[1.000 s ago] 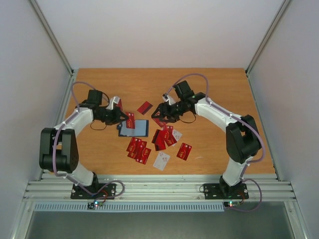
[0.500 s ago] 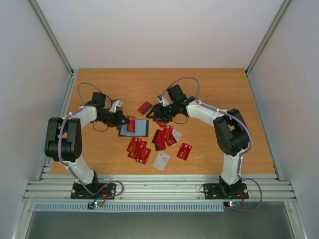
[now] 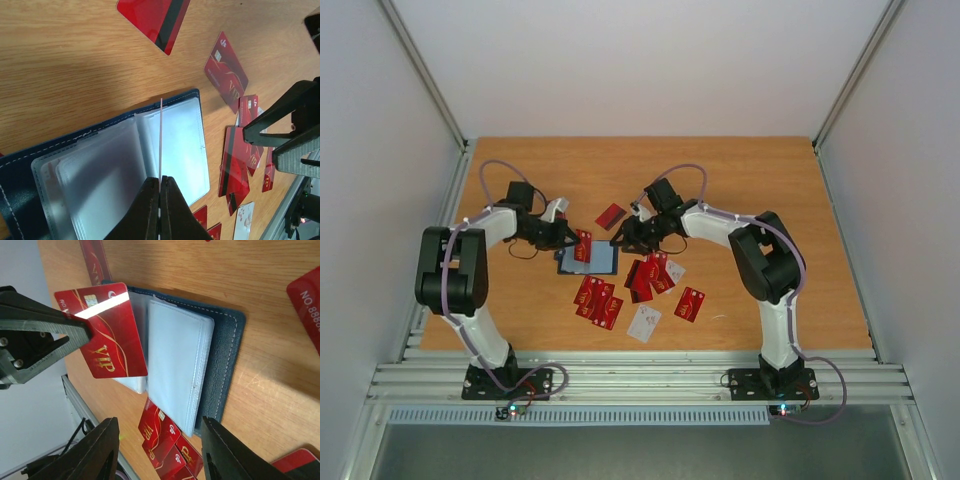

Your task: Put the credit cards into the card holder

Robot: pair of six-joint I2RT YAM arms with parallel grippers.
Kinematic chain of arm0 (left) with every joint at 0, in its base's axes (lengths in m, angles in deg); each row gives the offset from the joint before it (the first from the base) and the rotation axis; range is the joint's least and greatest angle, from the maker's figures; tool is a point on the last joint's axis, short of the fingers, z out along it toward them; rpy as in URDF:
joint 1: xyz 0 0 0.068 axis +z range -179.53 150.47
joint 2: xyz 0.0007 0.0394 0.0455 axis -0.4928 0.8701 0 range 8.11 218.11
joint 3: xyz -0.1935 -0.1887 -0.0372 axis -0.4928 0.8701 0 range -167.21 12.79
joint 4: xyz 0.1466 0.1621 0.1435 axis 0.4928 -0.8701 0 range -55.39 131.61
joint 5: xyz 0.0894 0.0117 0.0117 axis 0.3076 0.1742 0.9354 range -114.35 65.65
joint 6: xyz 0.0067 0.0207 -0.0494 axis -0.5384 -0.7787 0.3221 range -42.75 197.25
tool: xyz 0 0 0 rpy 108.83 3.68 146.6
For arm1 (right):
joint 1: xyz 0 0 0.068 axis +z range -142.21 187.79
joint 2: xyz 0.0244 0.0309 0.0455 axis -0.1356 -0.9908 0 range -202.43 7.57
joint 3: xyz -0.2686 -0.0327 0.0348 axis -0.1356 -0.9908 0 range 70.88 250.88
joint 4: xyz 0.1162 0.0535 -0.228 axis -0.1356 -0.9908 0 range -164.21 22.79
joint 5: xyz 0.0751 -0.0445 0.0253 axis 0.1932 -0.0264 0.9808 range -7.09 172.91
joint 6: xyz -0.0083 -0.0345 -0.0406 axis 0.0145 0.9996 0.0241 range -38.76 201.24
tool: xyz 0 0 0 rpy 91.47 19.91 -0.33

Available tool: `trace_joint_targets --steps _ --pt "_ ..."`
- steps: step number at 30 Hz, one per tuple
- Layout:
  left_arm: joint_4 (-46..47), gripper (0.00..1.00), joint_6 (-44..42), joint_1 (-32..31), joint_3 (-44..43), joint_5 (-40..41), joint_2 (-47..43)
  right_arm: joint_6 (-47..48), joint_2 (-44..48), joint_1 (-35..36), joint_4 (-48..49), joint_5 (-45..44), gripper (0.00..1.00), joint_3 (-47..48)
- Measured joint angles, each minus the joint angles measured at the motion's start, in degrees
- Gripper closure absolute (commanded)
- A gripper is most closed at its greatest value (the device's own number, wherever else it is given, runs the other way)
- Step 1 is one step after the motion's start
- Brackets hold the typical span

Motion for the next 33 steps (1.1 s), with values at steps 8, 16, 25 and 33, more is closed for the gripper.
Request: trace_joint_targets --steps 8,16,25,33 --pt "0.3 1.0 0.0 0.0 0.0 0.0 1.0 -1.1 -1.1 0.1 0.9 -0.1 0.62 1.3" --pt "1.6 1.0 0.7 0.0 0.0 -0.3 2.5 -1.7 -3.5 0.4 1.3 -0.1 0.66 1.3" --pt "1.9 1.0 2.0 -0.1 0.0 -1.0 3.6 -1.9 -4.9 0.6 1.3 -0.1 0.72 1.3" --pt "2.4 1.0 3.0 -0.2 0.5 -2.9 3.6 -1.8 -6.4 0.8 1.2 0.1 0.78 1.3"
